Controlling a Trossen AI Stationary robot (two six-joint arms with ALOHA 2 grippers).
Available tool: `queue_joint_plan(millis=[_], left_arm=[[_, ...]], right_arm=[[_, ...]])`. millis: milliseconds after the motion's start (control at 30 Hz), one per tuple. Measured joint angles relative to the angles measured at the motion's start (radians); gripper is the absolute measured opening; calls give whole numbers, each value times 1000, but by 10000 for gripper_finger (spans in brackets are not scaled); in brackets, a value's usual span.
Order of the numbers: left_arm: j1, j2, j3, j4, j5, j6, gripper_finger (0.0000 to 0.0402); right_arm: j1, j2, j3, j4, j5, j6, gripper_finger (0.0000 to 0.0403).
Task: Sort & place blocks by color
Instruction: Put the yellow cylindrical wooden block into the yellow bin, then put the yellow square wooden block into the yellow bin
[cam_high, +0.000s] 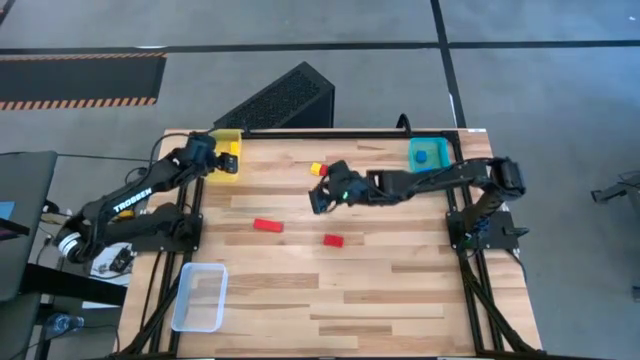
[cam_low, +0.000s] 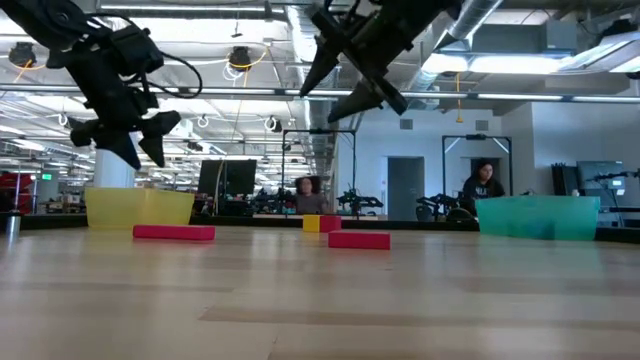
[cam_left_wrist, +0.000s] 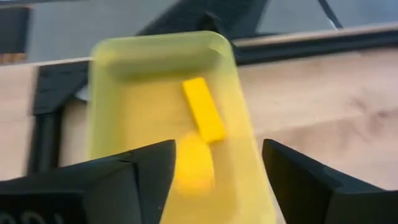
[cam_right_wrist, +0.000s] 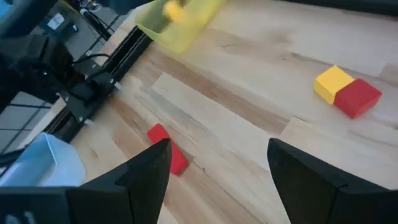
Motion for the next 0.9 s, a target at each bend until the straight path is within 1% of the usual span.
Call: queue_joint_plan(millis=[67, 167, 233, 267, 300, 367, 433, 467, 600, 667, 733, 800, 900], left_arm=[[13, -1, 0, 10, 56, 37, 241], [18, -21, 0, 47, 133, 90, 247], [18, -46, 2, 67, 176, 123, 248], [17, -56, 8, 67, 180, 139, 248], [17, -58, 18, 67, 179, 157, 248], [16, -64, 37, 60, 180, 196, 249], [17, -67, 58, 55, 191, 236, 249], [17, -68, 67, 52, 212, 252, 249], [15, -72, 78, 58, 323, 259, 249], [15, -70, 78, 66, 365, 279, 249], [15, -61, 78, 69, 394, 305, 249], [15, -52, 78, 71, 427, 322, 249], [15, -38, 78, 84, 484, 348, 249]], right_arm=[[-41, 0, 0, -19, -25, 5, 283], [-105, 19, 8, -76, -36, 34, 272], [-152, 38, 34, -161, -78, 41, 260], [-172, 55, 60, -200, -105, 39, 254], [-188, 82, 95, -201, -124, 31, 247], [-210, 132, 158, -265, -150, -18, 234], [-218, 196, 235, -339, -155, -100, 225], [-221, 228, 275, -352, -158, -136, 222], [-235, 342, 444, -501, -160, -246, 222], [-240, 396, 514, -571, -159, -251, 225], [-231, 441, 567, -625, -158, -206, 228], [-203, 479, 612, -636, -158, -169, 227], [-142, 509, 653, -631, -142, -172, 224]])
